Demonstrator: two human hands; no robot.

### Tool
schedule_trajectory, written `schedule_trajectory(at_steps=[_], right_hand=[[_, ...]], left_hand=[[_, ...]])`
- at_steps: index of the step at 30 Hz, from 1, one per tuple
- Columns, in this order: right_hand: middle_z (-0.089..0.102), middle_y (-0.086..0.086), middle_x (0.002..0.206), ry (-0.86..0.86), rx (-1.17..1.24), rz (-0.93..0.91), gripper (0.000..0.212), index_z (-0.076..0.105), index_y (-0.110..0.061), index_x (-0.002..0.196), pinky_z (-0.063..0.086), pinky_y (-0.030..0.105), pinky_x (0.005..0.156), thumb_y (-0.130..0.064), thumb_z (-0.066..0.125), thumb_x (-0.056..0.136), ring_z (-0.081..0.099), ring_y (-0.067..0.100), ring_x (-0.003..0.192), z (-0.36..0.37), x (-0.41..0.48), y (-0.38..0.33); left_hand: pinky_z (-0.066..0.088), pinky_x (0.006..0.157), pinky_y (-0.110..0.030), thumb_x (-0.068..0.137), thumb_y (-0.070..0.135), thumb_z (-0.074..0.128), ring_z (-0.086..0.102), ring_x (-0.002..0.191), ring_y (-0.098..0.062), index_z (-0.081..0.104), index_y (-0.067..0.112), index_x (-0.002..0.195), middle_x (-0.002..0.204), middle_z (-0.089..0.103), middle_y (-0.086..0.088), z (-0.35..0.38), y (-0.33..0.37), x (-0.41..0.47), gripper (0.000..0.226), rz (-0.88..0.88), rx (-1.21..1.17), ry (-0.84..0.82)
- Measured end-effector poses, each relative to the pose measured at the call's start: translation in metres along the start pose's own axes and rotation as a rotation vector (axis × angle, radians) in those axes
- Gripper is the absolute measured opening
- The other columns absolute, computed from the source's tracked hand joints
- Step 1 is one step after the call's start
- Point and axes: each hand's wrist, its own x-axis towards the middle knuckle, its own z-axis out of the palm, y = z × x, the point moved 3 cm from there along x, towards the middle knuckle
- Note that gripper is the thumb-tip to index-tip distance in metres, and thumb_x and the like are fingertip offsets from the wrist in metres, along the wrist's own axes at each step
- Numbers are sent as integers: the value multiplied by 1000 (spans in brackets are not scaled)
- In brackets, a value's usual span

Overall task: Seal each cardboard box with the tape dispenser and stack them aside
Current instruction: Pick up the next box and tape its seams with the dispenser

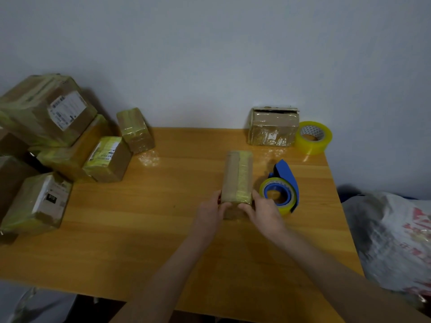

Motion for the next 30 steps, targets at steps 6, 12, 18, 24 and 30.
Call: schedule_trajectory(at_steps=[6,12,18,24,30], right_hand=[[68,7,91,1,8,42,35,54,-8,121,40,20,58,-34,56,96,63,18,77,8,-1,0],[67,5,107,-168,-16,12,36,43,-16,136,50,25,67,-21,47,101,63,18,87,20,-10,-16],[52,-10,129,-67,-187,-205,45,48,-34,135,52,30,89,-45,57,92,55,13,112,-8,-18,-28],[23,4,155,-97,-371,-251,116,2,-27,154,30,41,113,-63,73,69,25,26,142,-57,27,-12],[60,4,113,-87,-230,-23,84,27,-25,143,51,33,65,-70,58,78,62,22,94,-30,35,-12]], left_hand=[[45,82,-24,92,15,61,63,106,-26,51,8,131,116,66,-9,1,2,-4,42,-55,-28,-28],[38,102,-37,83,63,55,41,130,-24,25,9,148,141,40,-6,-12,15,22,90,-148,144,-176],[38,101,-40,72,54,71,36,127,-26,26,13,142,140,38,-7,-43,14,56,93,13,754,-305],[24,109,-30,67,34,74,27,134,-25,27,17,148,146,34,-4,-65,35,79,95,485,810,-467],[22,115,-33,86,8,56,19,145,-24,22,13,150,160,12,-7,-55,43,71,73,197,450,-84]])
